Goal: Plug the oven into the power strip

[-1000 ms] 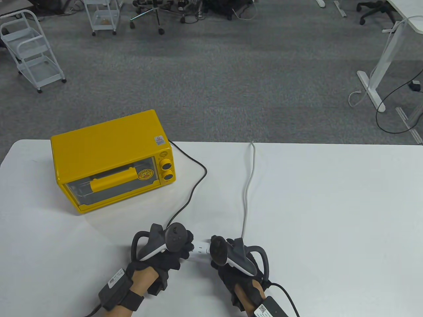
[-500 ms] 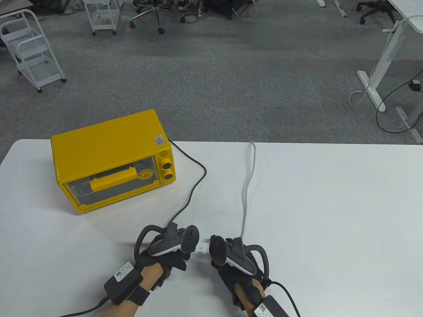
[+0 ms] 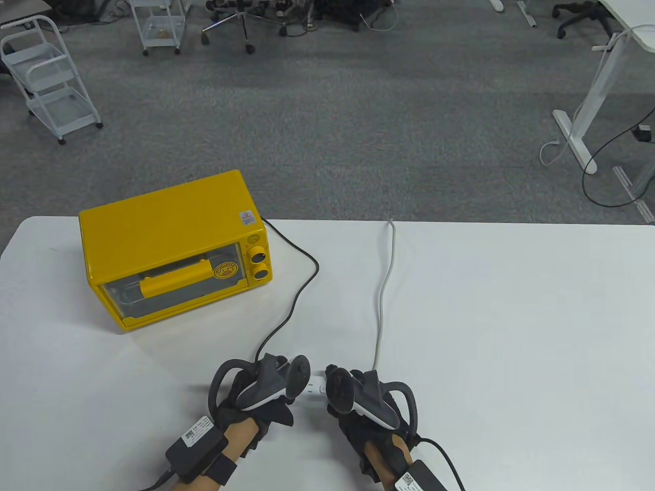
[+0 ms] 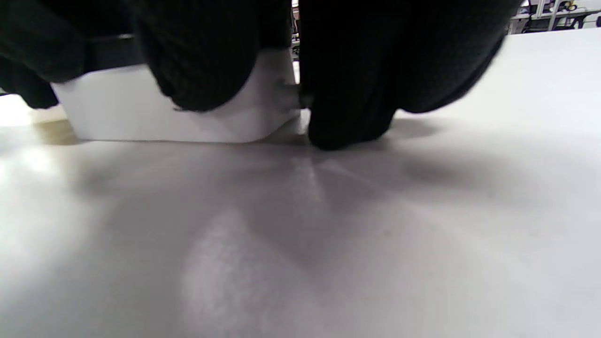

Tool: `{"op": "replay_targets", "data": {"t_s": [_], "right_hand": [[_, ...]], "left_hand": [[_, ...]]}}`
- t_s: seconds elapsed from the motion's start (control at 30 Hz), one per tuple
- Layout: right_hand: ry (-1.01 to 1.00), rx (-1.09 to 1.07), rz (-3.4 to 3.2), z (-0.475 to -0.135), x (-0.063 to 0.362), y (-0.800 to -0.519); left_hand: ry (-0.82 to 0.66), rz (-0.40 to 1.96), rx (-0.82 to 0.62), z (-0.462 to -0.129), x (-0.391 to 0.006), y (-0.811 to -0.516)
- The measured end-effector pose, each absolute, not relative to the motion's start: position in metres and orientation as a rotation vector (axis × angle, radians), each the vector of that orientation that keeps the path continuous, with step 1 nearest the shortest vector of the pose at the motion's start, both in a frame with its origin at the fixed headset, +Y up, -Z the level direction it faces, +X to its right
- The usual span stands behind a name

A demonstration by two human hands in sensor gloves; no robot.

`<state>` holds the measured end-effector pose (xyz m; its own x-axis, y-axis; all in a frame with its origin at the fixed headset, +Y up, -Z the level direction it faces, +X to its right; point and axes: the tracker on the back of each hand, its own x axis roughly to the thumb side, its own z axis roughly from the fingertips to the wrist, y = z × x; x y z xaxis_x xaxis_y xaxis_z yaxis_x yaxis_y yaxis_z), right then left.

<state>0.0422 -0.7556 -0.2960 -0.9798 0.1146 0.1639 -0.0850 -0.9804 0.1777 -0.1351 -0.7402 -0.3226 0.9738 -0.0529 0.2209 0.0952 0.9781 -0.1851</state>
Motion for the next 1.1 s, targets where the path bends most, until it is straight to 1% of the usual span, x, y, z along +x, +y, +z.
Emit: {"op": "replay_targets", "data": {"t_s": [0.13,0.23,0.37,0.5,0.6,0.73,0.87,0.97,1.1], "right_hand": [[0.248,0.274,3.025,-0.295,0.042,-0.756],[0.250,0.273,3.019,-0.295,0.043,-0.757],[0.244,0.281,3.024,-0.295,0.043,-0.757],[0.236,0.288,3.020,-0.295,0.044,-0.757],[0.208,0.310,3.032,-0.294,0.044,-0.757],[0.200,0.324,3.028,-0.292,0.044,-0.758],[0.206,0.342,3.038,-0.291,0.043,-0.757],[0.202,0.347,3.039,-0.291,0.043,-0.757],[0.195,0.362,3.072,-0.289,0.044,-0.755]], "left_hand": [[-0.213,0.006,-0.206,-0.316,-0.149,-0.742],[-0.209,-0.016,-0.174,-0.307,-0.161,-0.742],[-0.192,0.017,-0.137,-0.297,-0.180,-0.741],[-0.153,0.086,-0.086,-0.285,-0.204,-0.733],[-0.097,0.092,-0.079,-0.281,-0.224,-0.729],[-0.027,0.123,-0.110,-0.279,-0.253,-0.733],[0.027,0.171,-0.137,-0.278,-0.279,-0.746],[0.028,0.118,-0.185,-0.280,-0.284,-0.757],[0.019,0.131,-0.227,-0.285,-0.283,-0.764]]}}
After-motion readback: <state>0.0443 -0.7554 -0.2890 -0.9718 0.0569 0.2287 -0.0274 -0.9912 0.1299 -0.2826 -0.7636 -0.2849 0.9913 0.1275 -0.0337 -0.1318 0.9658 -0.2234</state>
